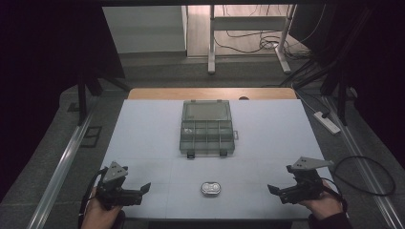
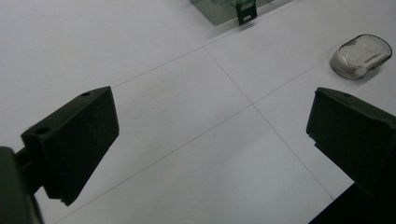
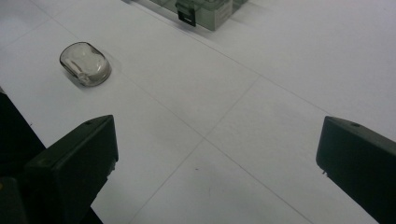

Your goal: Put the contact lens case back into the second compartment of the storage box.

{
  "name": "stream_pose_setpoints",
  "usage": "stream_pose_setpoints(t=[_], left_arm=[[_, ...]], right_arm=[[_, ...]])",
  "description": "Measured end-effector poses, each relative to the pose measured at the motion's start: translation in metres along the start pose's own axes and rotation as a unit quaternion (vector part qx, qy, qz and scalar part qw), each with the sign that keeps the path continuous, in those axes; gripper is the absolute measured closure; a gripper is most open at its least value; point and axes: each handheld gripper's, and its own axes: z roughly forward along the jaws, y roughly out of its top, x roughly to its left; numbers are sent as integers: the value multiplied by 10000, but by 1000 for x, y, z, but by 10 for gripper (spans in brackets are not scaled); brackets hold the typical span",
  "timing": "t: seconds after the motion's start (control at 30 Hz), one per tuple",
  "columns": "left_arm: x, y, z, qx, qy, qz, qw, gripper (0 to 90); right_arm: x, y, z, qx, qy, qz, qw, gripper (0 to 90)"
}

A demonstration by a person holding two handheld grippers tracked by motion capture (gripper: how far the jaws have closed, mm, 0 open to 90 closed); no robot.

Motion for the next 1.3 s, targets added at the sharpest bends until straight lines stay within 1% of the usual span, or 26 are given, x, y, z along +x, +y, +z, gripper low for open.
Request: stream_pose_setpoints(t=[0.07, 0.23, 0.33, 0.57, 0.6, 0.77, 0.9, 0.97, 1.07, 1.13, 1.23, 1.3], left_arm=[[0, 0, 0, -6, 4, -6, 10000, 24], [0, 0, 0, -6, 12, 1, 10000, 24], [0, 0, 0, -6, 13, -7, 10000, 24], [0, 0, 0, -10, 17, -13, 10000, 24], [0, 0, 0, -13, 14, -17, 10000, 24], [0, 0, 0, -22, 0, -27, 10000, 24], [0, 0, 0, -22, 1, -26, 10000, 25], [0, 0, 0, -21, 0, -28, 10000, 24], [0, 0, 0, -21, 6, -26, 10000, 25], [0, 0, 0, -23, 7, -29, 10000, 24], [0, 0, 0, -24, -3, -33, 10000, 24], [0, 0, 0, -26, -6, -35, 10000, 24]], right_arm=[[0, 1, 1, -11, 23, -23, 10000, 0], [2, 7, 6, 98, 119, -138, 9998, 0], [3, 8, 8, 118, 176, -134, 9997, 0], [12, 19, 18, 183, 356, -186, 9990, 0], [13, 20, 20, 200, 367, -187, 9990, 0], [20, 28, 29, 206, 361, -344, 9985, 0], [22, 30, 33, 219, 390, -382, 9983, 0], [24, 33, 37, 269, 436, -436, 9977, 0], [25, 36, 40, 246, 525, -398, 9975, 0], [26, 38, 43, 221, 644, -386, 9969, 0], [29, 43, 47, 226, 768, -443, 9958, 0], [30, 45, 50, 236, 794, -492, 9953, 0]])
